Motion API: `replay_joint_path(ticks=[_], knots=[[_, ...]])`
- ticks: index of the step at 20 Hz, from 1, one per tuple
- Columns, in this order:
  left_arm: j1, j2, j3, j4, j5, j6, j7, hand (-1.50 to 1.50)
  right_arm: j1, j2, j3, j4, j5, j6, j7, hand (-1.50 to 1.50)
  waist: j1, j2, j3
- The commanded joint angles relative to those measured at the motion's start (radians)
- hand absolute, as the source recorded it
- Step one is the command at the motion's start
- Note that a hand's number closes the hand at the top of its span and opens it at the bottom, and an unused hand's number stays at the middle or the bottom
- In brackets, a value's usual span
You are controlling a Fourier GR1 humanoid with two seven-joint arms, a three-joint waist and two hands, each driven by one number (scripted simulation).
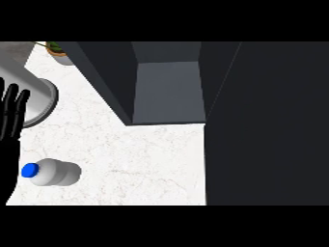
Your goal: Pick up the bottled water, place it into the cabinet and close the cabinet
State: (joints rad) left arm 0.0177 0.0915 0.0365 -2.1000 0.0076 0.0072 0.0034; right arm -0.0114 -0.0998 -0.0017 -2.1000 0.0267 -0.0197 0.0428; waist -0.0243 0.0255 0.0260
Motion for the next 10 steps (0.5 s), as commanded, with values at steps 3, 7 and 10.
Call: replay_joint_path(ticks=[3,7,10], knots=[[0.084,0.057,-0.043,-0.102,0.129,-0.169,-0.021,-1.50,0.109,0.017,0.028,-0.040,0.024,0.012,-0.065,-1.50,0.026,-0.030,-0.026],[0.220,-0.005,-0.107,0.013,0.309,-0.200,0.119,-1.50,0.167,0.095,0.092,-0.041,-0.155,0.026,0.066,-1.50,0.026,-0.013,-0.025],[0.276,0.026,-0.080,-0.034,0.454,-0.233,0.203,-1.50,0.231,0.097,0.153,-0.082,-0.219,0.027,0.120,-1.50,0.032,-0.030,-0.026]])
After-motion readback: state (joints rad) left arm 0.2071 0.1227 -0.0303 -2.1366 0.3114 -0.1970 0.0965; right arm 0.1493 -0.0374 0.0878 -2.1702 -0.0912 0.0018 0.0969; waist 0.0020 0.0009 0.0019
